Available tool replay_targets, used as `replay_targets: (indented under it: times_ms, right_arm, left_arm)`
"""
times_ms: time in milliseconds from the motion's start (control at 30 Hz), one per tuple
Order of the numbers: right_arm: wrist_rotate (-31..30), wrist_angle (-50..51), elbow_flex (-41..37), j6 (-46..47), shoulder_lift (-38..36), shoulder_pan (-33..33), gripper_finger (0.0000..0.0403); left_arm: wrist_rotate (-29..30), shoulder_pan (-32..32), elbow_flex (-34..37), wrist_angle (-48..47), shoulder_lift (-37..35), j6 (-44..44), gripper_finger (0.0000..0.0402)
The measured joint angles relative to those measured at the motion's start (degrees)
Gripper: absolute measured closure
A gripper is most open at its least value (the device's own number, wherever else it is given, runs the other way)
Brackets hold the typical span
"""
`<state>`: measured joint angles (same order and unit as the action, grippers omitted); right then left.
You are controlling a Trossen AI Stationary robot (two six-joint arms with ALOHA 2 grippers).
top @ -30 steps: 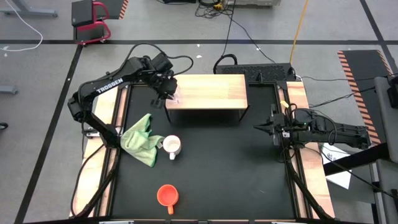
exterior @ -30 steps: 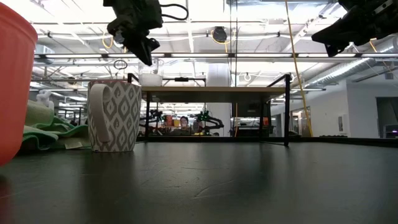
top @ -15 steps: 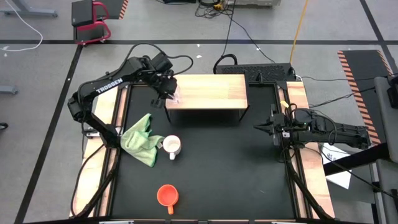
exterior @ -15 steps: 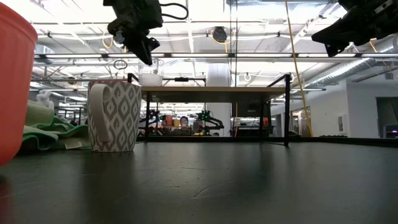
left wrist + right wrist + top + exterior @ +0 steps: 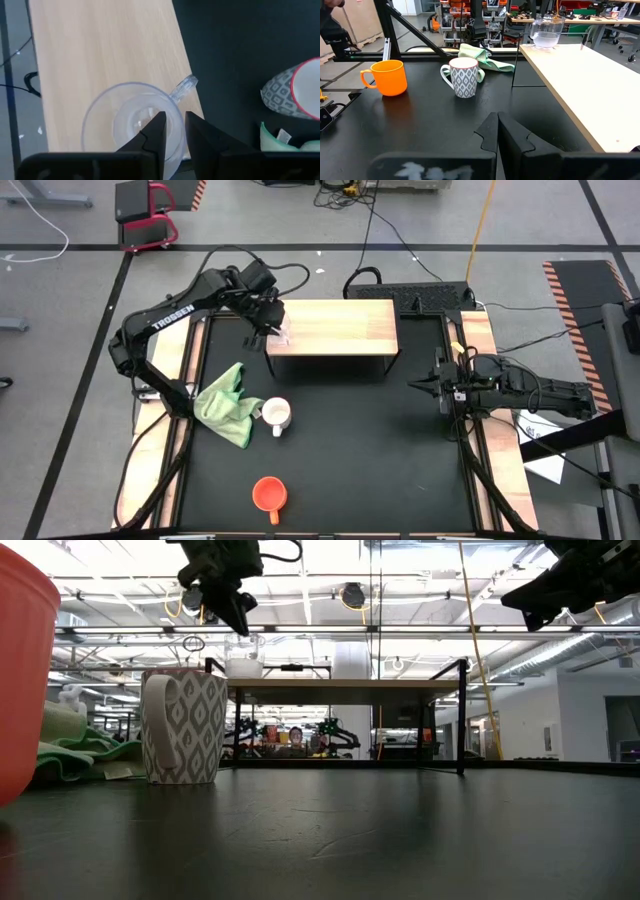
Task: Stack small to large cups/mugs on shelf
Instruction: Put the orange mug on the shelf
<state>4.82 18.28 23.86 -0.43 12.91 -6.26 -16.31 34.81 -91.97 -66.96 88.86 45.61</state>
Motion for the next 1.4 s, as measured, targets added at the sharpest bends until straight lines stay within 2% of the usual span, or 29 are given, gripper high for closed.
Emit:
replay_targets:
  times_ms: [267,567,800,933,1100,1333,1400]
  right_arm:
    - [0.0,0.0,0.0,0.0,0.0,0.0,0.0403]
    - [0.0,0.1,0.0,0.0,0.0,0.0,0.0403]
    - [0.0,0.1,0.0,0.0,0.0,0.0,0.0403]
    - [0.0,0.1,0.0,0.0,0.0,0.0,0.0403]
    - [0.0,0.0,0.0,0.0,0.0,0.0,0.0403]
    - [0.0,0.0,0.0,0.0,0.0,0.0,0.0403]
    - [0.0,0.0,0.0,0.0,0.0,0.0,0.0403]
  left_arm:
    - [-1.3,0.0,-0.5,-0.4,0.0,-2.5,0.0279]
    - [1.5,-0.5,-0.5,-0.5,-2.4,-2.5,0.022]
    - [1.3,-2.3,-0.5,-0.7,-8.9,-4.0,0.0206]
    - [-1.2,-3.2,-0.5,-3.7,-12.9,-5.7,0.0206]
    - [-5.0,-4.3,-0.5,-7.0,-17.7,-6.6,0.024]
    - [-6.8,-7.5,-0.5,-6.6,-23.6,-8.6,0.0369]
    - [-6.8,-8.4,-0.5,-6.6,-24.6,-9.4,0.0392]
